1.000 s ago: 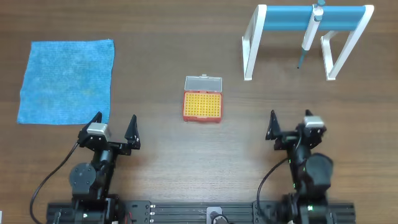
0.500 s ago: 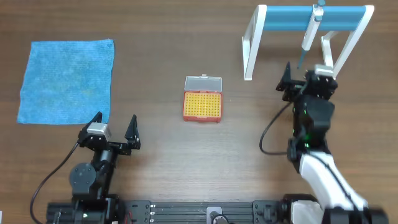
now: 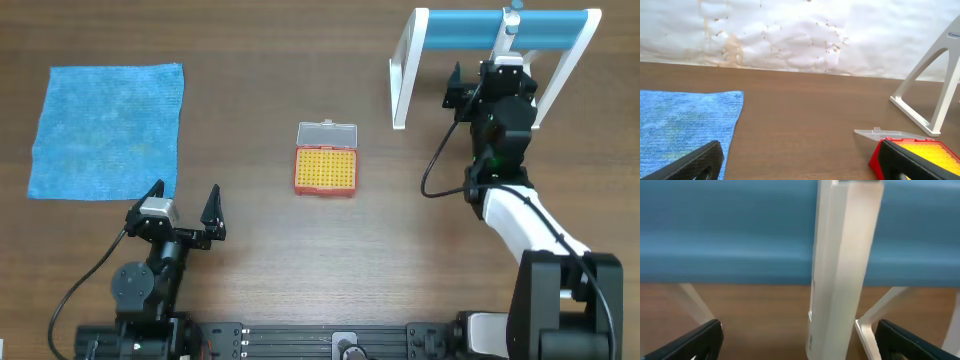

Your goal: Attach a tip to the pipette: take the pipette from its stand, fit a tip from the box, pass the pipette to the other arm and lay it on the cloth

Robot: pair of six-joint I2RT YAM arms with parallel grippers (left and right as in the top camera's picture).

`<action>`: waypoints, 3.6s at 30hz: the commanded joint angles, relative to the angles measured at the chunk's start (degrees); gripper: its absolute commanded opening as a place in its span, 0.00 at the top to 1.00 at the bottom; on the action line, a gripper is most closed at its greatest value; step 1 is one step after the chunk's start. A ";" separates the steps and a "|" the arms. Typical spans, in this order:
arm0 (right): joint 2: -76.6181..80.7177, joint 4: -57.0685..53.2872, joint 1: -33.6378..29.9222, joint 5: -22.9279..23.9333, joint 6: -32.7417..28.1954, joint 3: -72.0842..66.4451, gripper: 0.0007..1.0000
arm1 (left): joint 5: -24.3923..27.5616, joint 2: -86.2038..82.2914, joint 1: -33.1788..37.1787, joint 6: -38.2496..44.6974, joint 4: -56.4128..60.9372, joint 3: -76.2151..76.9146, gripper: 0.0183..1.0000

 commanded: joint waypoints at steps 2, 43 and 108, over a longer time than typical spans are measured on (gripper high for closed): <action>2.86 -2.01 -1.77 -1.88 -1.64 4.17 0.02 | 0.61 -0.35 0.07 -0.52 -0.09 -0.24 0.00; 6.84 -1.01 -3.10 -6.25 -0.70 7.19 0.93 | 0.61 -0.35 0.07 -0.52 -0.09 -0.24 0.00; 10.95 23.50 40.06 -14.91 2.56 0.28 0.93 | 0.61 -0.35 0.07 -0.52 -0.09 -0.24 0.00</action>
